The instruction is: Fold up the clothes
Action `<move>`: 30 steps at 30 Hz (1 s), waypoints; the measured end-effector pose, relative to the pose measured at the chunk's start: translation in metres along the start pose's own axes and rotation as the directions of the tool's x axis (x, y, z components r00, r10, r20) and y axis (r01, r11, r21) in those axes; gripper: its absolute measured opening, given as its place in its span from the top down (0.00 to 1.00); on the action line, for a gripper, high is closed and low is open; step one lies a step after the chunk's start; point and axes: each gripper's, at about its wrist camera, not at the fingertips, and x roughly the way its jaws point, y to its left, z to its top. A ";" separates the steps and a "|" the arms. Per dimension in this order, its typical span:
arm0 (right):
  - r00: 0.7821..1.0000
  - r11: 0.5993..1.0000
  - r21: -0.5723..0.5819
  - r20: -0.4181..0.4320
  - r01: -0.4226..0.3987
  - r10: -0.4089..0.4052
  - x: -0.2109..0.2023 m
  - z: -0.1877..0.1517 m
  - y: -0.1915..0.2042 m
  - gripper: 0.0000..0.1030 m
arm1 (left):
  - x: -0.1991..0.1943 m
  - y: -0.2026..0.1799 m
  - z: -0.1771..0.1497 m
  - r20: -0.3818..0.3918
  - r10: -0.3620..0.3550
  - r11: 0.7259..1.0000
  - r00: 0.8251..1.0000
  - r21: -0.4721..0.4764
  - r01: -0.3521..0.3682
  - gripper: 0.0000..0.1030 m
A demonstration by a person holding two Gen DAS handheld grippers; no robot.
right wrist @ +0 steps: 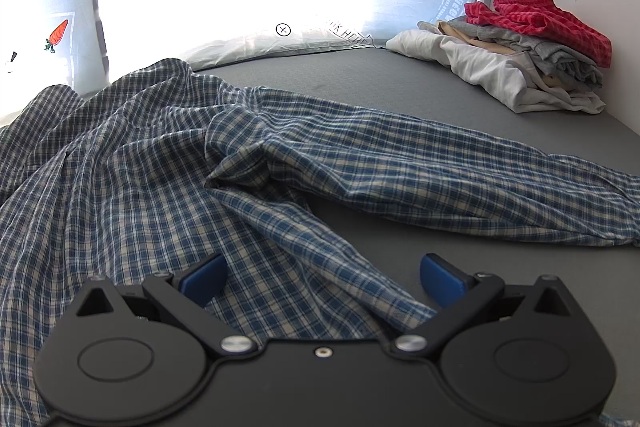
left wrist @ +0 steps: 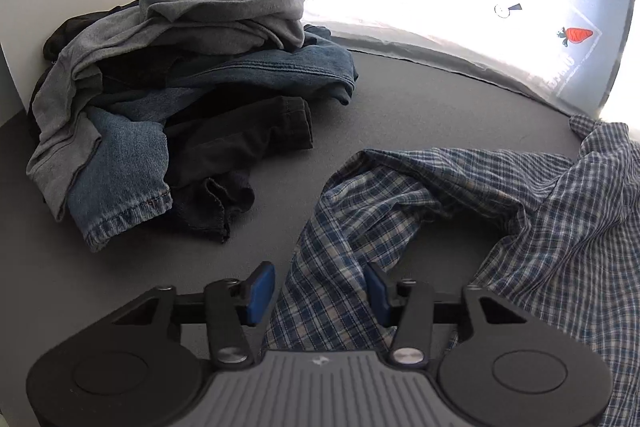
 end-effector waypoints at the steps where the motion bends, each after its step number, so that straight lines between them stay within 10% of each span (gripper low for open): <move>1: 1.000 1.000 0.000 0.000 -0.001 0.001 0.000 0.000 0.000 0.00 | -0.003 -0.003 0.000 0.008 -0.015 1.000 1.000 0.005 0.015 0.97; 6: 1.000 1.000 0.001 0.000 -0.002 0.002 0.000 0.000 0.000 0.00 | -0.031 -0.029 -0.006 0.087 -0.123 0.983 0.989 0.145 0.110 0.97; 13: 1.000 1.000 0.000 0.000 -0.001 0.001 0.000 0.000 0.001 0.00 | -0.039 -0.085 -0.056 -0.046 -0.257 0.864 0.965 0.436 0.251 0.80; 23: 1.000 1.000 0.000 0.001 -0.001 0.001 0.000 0.000 0.000 0.00 | -0.066 -0.025 -0.050 -0.042 -0.426 0.900 0.904 0.083 0.428 0.55; 30: 1.000 1.000 0.000 0.001 0.000 0.000 0.000 0.000 0.001 0.00 | -0.049 0.023 -0.048 -0.032 -0.260 0.952 0.965 -0.174 0.251 0.43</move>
